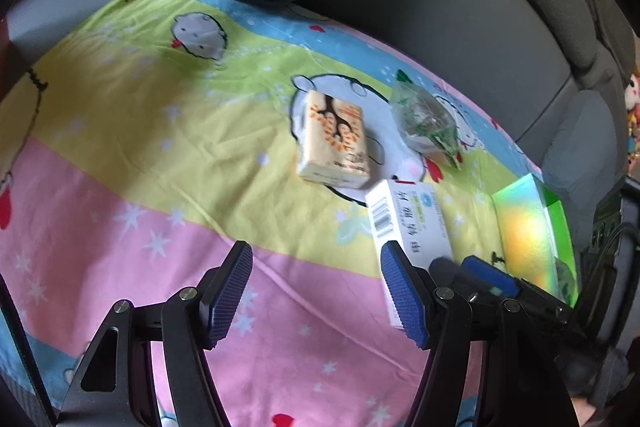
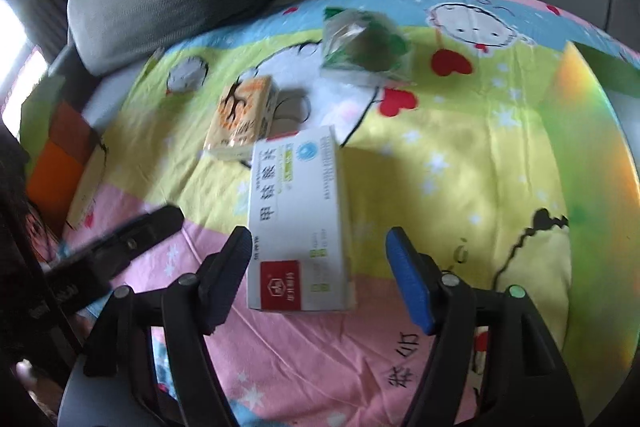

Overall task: Organize objects
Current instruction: 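Lift the white medicine box off the blanket with the right tool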

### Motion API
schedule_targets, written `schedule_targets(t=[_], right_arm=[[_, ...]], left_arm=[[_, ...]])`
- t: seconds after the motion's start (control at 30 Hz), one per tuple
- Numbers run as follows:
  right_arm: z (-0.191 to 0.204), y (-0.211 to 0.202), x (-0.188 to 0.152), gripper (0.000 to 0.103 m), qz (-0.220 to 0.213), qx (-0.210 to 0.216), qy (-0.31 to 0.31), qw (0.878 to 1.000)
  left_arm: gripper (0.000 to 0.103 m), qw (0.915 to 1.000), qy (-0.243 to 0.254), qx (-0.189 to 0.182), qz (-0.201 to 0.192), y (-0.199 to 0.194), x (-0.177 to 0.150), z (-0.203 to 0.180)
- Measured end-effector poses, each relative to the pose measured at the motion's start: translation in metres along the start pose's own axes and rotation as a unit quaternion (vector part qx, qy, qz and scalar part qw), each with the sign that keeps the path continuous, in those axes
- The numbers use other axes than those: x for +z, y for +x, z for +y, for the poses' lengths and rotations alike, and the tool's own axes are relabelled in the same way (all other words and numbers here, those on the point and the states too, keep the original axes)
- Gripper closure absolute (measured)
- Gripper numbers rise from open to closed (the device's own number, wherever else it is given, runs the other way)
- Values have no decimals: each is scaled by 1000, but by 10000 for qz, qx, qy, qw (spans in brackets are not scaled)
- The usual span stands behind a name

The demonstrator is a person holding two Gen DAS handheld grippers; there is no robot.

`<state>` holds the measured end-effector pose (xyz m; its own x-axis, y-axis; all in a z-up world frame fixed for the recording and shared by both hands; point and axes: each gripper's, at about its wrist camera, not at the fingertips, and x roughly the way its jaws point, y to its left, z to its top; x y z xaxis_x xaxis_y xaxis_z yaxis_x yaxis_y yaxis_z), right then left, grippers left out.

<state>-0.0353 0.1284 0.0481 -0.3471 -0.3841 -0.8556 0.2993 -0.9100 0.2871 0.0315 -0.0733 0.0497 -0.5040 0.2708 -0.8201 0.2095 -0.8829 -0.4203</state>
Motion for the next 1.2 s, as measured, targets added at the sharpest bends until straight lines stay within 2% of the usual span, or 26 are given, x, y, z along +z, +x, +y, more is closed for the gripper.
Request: schedule_targets(t=[0.07,0.17,0.2,0.3,0.5,0.7,1.2], right_arm=[[-10,-8,2,37,-141,99,230,9996],[-22,-11,6,54,-218,306,578,9976],[-25,-11,6,56,-223,389,698,9966],[-32,-8,6,56,-162,553,990,9934],[-30,2,6,54,28,801,1146,9902],[-32,12,4,54,245,944,1226,9876],[-33,26,2,53,493,1286,1296,9820]], left_arm=[[36,9999,40,-135,101,5,-2,-6],[36,9992,188,-236,248,12,-5,-18],[36,9989,234,-274,287,13,-7,-22],[36,9978,359,-398,396,19,-12,-34],[36,9951,525,-520,652,32,-19,-51],[36,9941,579,-423,810,42,-22,-55],[36,9925,726,-525,829,51,-24,-64]])
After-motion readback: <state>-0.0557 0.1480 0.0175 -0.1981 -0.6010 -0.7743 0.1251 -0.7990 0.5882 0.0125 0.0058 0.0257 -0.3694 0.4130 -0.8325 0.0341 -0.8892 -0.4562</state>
